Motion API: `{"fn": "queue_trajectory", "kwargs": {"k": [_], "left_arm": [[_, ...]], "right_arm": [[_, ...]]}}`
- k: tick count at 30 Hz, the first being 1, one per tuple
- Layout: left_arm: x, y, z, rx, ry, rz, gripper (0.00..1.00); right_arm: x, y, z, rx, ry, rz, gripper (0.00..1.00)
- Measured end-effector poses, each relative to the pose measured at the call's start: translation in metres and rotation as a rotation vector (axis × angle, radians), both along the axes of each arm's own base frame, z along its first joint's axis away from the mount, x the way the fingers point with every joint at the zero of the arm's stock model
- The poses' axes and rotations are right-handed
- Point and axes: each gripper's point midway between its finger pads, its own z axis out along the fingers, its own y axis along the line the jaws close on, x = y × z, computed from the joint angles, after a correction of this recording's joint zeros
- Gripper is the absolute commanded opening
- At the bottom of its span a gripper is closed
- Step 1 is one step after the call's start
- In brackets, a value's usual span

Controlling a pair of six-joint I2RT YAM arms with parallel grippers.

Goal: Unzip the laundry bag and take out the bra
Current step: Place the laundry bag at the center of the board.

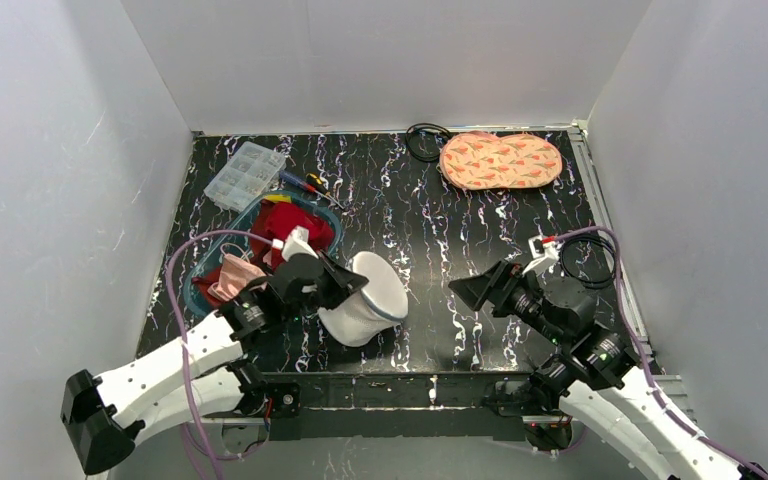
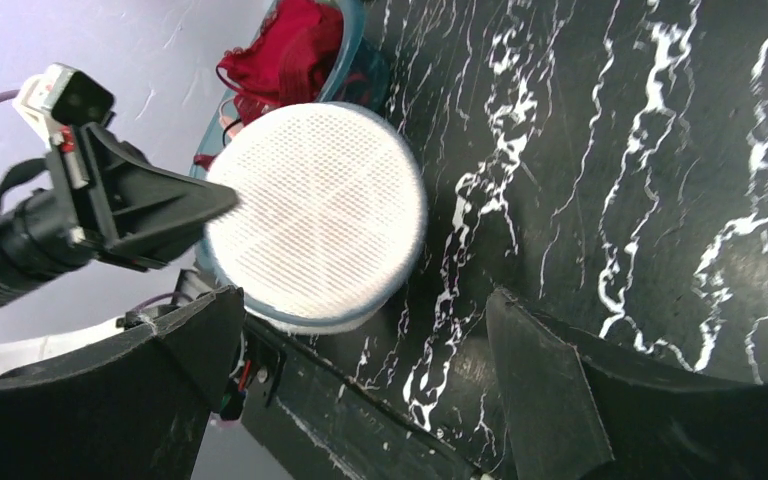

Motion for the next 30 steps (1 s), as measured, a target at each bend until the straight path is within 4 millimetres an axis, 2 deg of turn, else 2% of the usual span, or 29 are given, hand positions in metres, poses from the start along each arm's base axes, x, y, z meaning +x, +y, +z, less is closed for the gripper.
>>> {"fn": "queue_trajectory", "kwargs": {"k": [3, 8, 12, 14, 16, 19, 21, 23, 25, 27, 30], "left_arm": [[-0.009, -0.01, -0.026, 0.041, 0.003, -0.016, 0.0], [-0.023, -0.047, -0.03, 0.044, -0.058, -0.057, 0.0], [-0.028, -0.062, -0.033, 0.062, -0.097, -0.051, 0.0], [-0.022, -0.061, -0.024, 0.057, -0.126, -0.014, 0.0], [-0.013, -0.061, -0.002, 0.024, -0.167, 0.036, 0.0], [-0.003, -0.058, 0.031, -0.051, -0.21, 0.108, 0.0], [0.0, -0.058, 0.043, -0.095, -0.221, 0.144, 0.0], [0.001, -0.058, 0.045, -0.12, -0.217, 0.169, 0.0], [0.002, -0.061, 0.041, -0.133, -0.204, 0.189, 0.0], [0.002, -0.064, 0.025, -0.126, -0.176, 0.206, 0.0], [0.001, -0.068, -0.027, -0.031, -0.113, 0.215, 0.0]], "right_arm": [[-0.007, 0.006, -0.017, 0.04, 0.06, 0.026, 0.99], [-0.017, 0.01, -0.043, 0.083, 0.143, 0.046, 0.99], [-0.019, 0.01, -0.042, 0.102, 0.151, 0.045, 0.99], [-0.019, 0.008, -0.039, 0.094, 0.149, 0.039, 0.99], [-0.018, 0.004, -0.033, 0.08, 0.14, 0.026, 0.99], [-0.014, 0.0, -0.011, 0.071, 0.094, 0.009, 0.99], [-0.012, 0.0, 0.003, 0.08, 0.065, 0.005, 0.99], [-0.012, 0.0, 0.006, 0.086, 0.057, 0.006, 0.99], [-0.011, 0.001, -0.001, 0.083, 0.072, 0.004, 0.99], [-0.011, 0.002, -0.013, 0.079, 0.093, 0.001, 0.99], [-0.014, 0.001, -0.038, 0.08, 0.14, -0.009, 0.98]]}}
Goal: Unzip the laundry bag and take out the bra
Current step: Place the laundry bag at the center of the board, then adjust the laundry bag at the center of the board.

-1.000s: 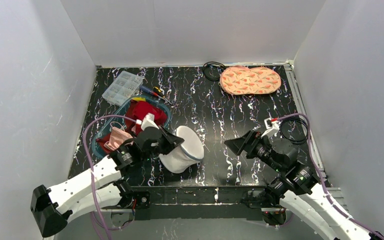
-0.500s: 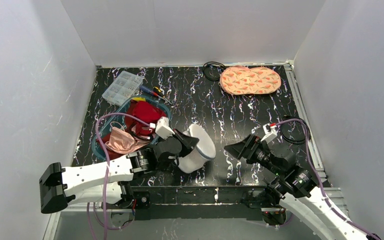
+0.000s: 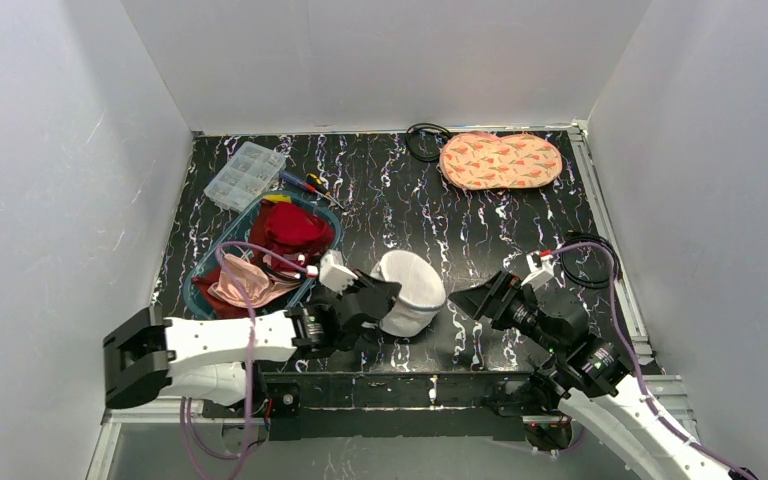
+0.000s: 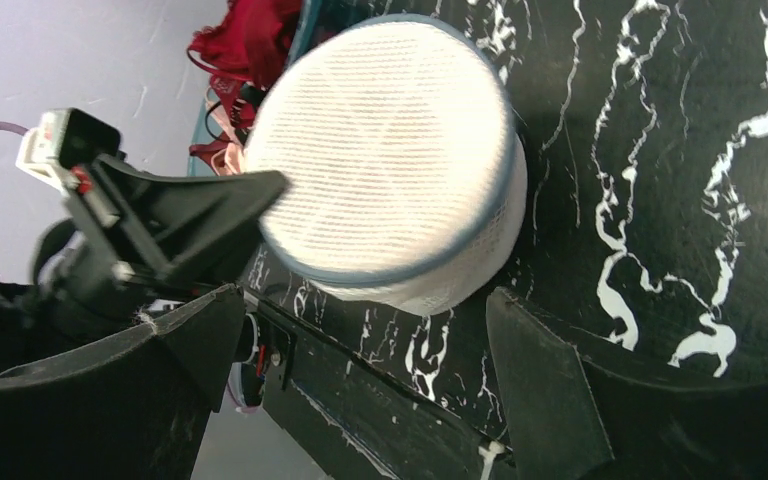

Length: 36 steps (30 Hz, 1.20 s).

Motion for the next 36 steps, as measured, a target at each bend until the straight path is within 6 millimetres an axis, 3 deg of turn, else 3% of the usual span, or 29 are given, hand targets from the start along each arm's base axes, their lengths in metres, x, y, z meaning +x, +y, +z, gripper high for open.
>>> {"fn": "queue_trajectory", "kwargs": {"k": [3, 5, 11, 18, 24, 31, 34, 36], "left_arm": [[-0.008, -0.003, -0.043, 0.099, 0.057, -0.013, 0.0], [-0.013, -0.006, -0.056, 0.132, 0.074, -0.026, 0.0], [-0.019, -0.005, -0.058, 0.158, 0.085, -0.038, 0.05], [-0.022, 0.0, -0.05, 0.15, 0.086, -0.04, 0.01], [-0.024, -0.001, -0.05, 0.162, 0.079, -0.053, 0.01], [-0.025, -0.008, -0.045, 0.218, 0.082, -0.079, 0.07], [-0.025, -0.013, -0.04, 0.242, 0.08, -0.098, 0.16], [-0.028, -0.012, -0.042, 0.272, 0.082, -0.116, 0.31]], "right_arm": [[-0.003, -0.001, -0.013, 0.007, 0.032, -0.007, 0.98], [-0.004, -0.002, -0.014, 0.017, 0.038, -0.011, 0.98], [-0.008, -0.002, -0.02, 0.058, 0.105, -0.031, 0.93], [-0.012, 0.0, -0.058, 0.092, 0.267, -0.077, 0.87], [-0.008, 0.009, -0.072, 0.128, 0.333, -0.084, 0.68], [-0.004, 0.026, -0.082, 0.114, 0.391, -0.04, 0.39], [-0.004, 0.027, -0.088, 0.086, 0.391, -0.025, 0.28], [-0.005, 0.027, -0.088, 0.071, 0.38, -0.014, 0.21]]}}
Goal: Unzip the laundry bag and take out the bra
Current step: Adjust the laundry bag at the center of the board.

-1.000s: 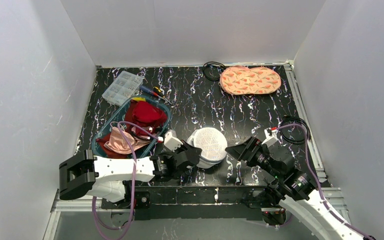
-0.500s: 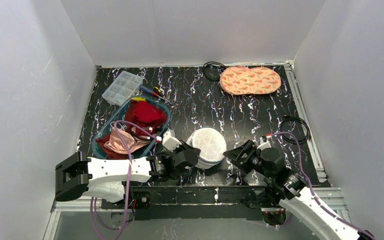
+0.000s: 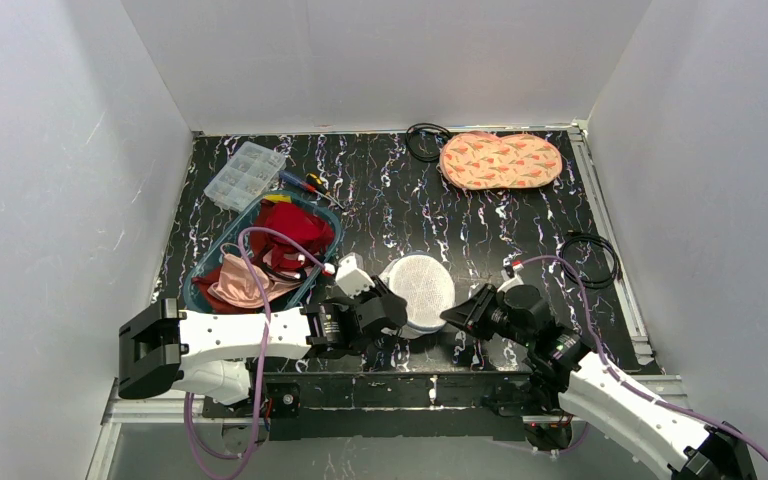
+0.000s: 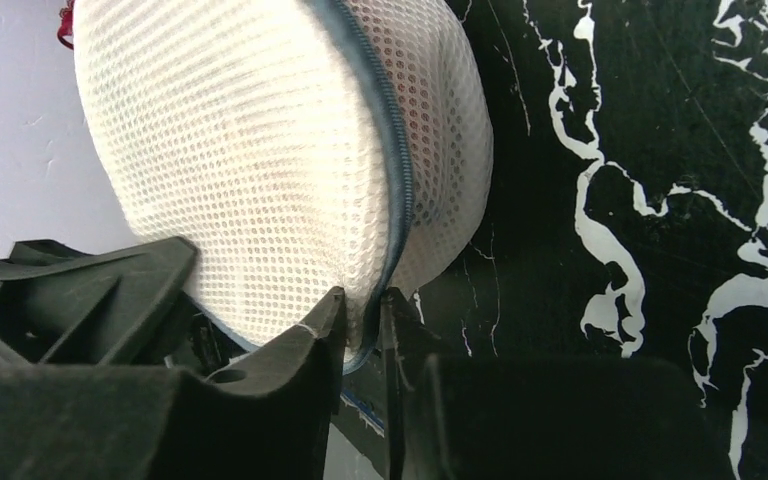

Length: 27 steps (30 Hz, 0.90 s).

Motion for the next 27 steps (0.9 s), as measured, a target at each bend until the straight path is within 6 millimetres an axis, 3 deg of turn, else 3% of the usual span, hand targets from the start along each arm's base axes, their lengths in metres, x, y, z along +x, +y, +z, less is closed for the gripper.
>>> {"fn": "queue_trajectory", "kwargs": {"k": [3, 8, 13, 19, 23, 27], "left_arm": [[-0.006, 0.009, -0.009, 0.081, 0.013, -0.038, 0.6], [-0.016, 0.038, -0.005, 0.225, 0.004, -0.116, 0.88], [-0.018, 0.075, 0.035, 0.284, -0.098, -0.215, 0.93], [-0.01, 0.102, 0.089, 0.264, -0.263, -0.382, 0.96], [-0.026, 0.085, 0.119, 0.294, -0.371, -0.63, 0.98], [-0.048, 0.051, 0.126, 0.305, -0.41, -0.912, 0.99]], "right_arm": [[0.0, -0.001, 0.004, -0.032, -0.039, 0.027, 0.02], [0.002, -0.006, 0.028, -0.111, -0.144, 0.085, 0.01], [0.002, -0.003, 0.062, -0.201, -0.26, 0.209, 0.01], [-0.009, 0.006, 0.075, -0.285, -0.32, 0.433, 0.01], [-0.026, 0.007, 0.082, -0.288, -0.353, 0.573, 0.01], [-0.041, 0.007, 0.09, -0.272, -0.387, 0.682, 0.01]]}}
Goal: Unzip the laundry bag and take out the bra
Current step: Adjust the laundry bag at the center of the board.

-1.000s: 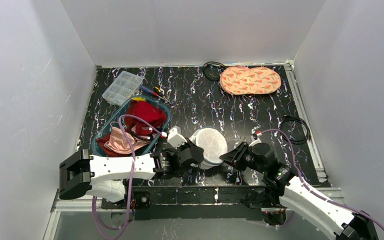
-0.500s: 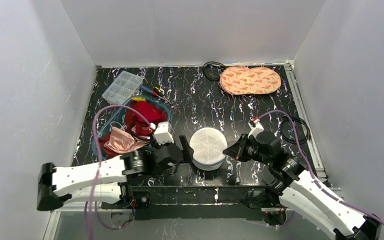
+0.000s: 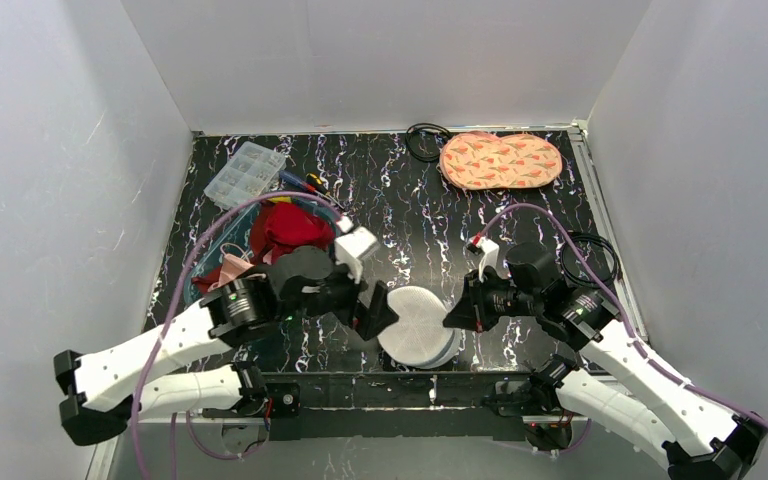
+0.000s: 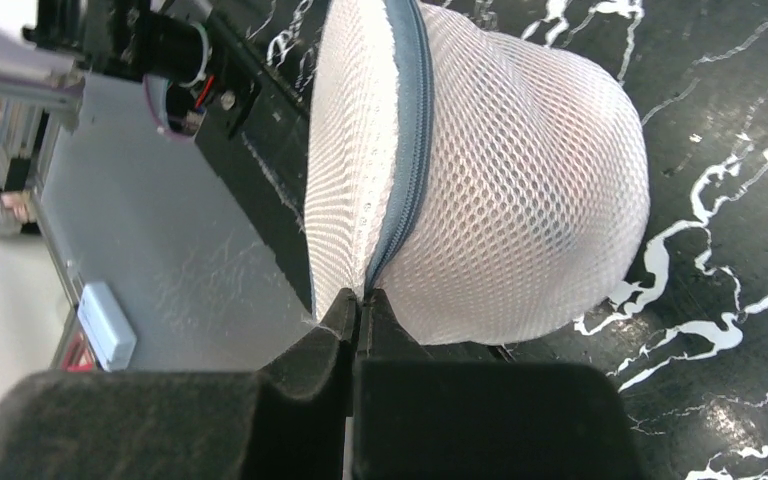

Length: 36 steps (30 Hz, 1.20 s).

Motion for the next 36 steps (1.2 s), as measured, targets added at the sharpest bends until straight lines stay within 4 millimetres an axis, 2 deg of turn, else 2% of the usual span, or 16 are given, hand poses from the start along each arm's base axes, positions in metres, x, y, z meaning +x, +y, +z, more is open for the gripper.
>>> {"fn": "queue_trajectory", "kwargs": {"k": [4, 8, 16, 22, 26, 30, 34, 36], "left_arm": [[-0.015, -0.016, -0.028, 0.11, 0.043, -0.17, 0.99], [-0.02, -0.018, -0.05, 0.193, 0.079, -0.24, 0.98], [-0.013, -0.013, -0.054, 0.145, 0.113, -0.255, 0.98], [-0.019, -0.012, -0.068, 0.078, 0.151, -0.303, 0.98], [-0.023, -0.021, -0.07, 0.031, 0.144, -0.35, 0.98], [-0.017, -0.029, -0.073, 0.008, 0.117, -0.356, 0.97], [-0.011, -0.036, -0.082, 0.016, 0.118, -0.355, 0.86], [-0.009, -0.039, -0.09, 0.029, 0.14, -0.354, 0.72]], "right_arm": [[-0.012, 0.0, 0.008, 0.01, -0.015, 0.091, 0.01], [-0.021, 0.0, 0.014, 0.022, -0.03, 0.155, 0.01], [-0.036, 0.0, 0.026, 0.078, -0.061, 0.246, 0.01], [-0.044, 0.004, 0.04, 0.163, -0.097, 0.287, 0.01], [-0.047, 0.008, 0.04, 0.208, -0.096, 0.303, 0.01], [-0.049, 0.009, 0.032, 0.223, -0.073, 0.301, 0.01], [-0.049, 0.01, 0.027, 0.229, -0.06, 0.294, 0.01], [-0.048, 0.011, 0.025, 0.229, -0.058, 0.29, 0.01]]}}
